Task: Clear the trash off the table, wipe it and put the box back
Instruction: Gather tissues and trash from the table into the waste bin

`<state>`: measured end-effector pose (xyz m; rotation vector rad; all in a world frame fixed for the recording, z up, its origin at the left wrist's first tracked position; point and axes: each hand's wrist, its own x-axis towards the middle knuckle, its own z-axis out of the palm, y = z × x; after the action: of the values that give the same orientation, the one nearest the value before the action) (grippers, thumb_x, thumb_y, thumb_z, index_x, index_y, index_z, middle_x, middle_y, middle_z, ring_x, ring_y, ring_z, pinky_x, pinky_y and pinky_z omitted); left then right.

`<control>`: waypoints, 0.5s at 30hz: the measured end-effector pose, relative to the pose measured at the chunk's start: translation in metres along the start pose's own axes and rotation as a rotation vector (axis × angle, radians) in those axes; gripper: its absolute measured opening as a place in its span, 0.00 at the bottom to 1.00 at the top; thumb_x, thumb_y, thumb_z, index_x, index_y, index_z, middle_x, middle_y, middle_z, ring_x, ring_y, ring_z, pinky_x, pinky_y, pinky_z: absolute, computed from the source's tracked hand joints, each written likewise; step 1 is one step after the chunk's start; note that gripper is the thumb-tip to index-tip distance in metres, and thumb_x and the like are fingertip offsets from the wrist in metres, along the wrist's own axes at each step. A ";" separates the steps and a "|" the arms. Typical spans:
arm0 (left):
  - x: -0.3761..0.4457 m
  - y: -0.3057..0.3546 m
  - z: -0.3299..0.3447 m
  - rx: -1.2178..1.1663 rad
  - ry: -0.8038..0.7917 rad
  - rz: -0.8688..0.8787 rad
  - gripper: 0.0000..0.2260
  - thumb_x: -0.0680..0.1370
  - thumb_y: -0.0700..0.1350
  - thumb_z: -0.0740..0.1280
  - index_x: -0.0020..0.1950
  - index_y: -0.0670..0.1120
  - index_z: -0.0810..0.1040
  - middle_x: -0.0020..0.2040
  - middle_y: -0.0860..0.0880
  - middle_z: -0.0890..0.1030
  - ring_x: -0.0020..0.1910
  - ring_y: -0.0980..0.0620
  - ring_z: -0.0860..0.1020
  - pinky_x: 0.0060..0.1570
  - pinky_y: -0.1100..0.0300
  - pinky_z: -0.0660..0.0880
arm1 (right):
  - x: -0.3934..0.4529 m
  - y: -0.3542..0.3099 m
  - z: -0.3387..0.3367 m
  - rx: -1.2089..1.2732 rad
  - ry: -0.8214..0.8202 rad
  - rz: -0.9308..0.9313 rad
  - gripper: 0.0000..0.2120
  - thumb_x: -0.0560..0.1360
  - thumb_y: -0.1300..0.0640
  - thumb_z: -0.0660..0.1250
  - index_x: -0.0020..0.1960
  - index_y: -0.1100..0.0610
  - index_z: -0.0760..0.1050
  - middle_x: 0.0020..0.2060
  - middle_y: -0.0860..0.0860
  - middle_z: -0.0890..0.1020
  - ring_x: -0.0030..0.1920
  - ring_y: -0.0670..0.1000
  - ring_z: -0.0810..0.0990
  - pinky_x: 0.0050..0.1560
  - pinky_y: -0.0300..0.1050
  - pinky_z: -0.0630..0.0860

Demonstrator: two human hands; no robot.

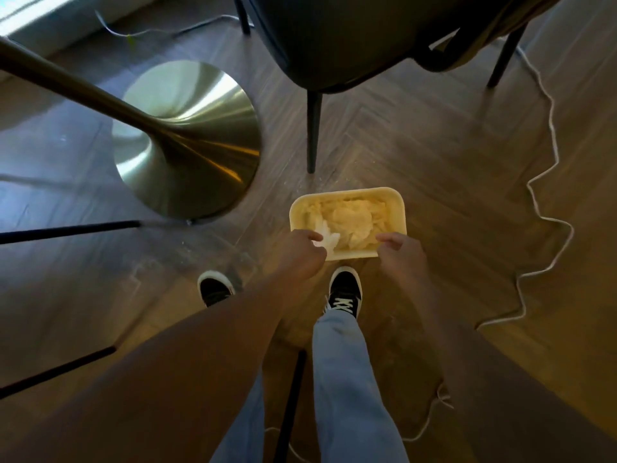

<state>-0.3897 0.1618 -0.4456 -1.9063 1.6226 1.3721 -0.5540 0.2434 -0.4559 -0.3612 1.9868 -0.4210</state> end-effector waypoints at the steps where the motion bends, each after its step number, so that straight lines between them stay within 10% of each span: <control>1: -0.002 0.002 -0.003 -0.019 -0.009 -0.017 0.16 0.73 0.42 0.67 0.61 0.50 0.80 0.54 0.51 0.79 0.44 0.55 0.78 0.40 0.64 0.73 | -0.003 -0.004 -0.003 0.015 0.004 -0.011 0.15 0.75 0.61 0.61 0.58 0.51 0.79 0.50 0.52 0.81 0.39 0.48 0.80 0.35 0.40 0.73; 6: -0.033 0.005 -0.028 -0.078 0.020 -0.022 0.14 0.71 0.46 0.66 0.55 0.52 0.82 0.48 0.53 0.83 0.42 0.55 0.80 0.47 0.56 0.80 | -0.034 -0.040 -0.012 0.200 0.025 -0.047 0.10 0.74 0.59 0.64 0.50 0.48 0.79 0.42 0.50 0.82 0.42 0.51 0.81 0.47 0.55 0.81; 15: -0.178 0.005 -0.109 -0.187 0.127 0.079 0.06 0.76 0.50 0.67 0.51 0.55 0.81 0.44 0.56 0.81 0.42 0.61 0.78 0.45 0.59 0.78 | -0.167 -0.144 -0.020 0.265 -0.100 -0.157 0.07 0.77 0.60 0.65 0.50 0.50 0.78 0.41 0.47 0.81 0.46 0.48 0.82 0.54 0.52 0.79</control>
<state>-0.3274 0.1898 -0.2480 -2.0941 1.6972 1.5105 -0.4908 0.1886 -0.2510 -0.3628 1.7841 -0.7433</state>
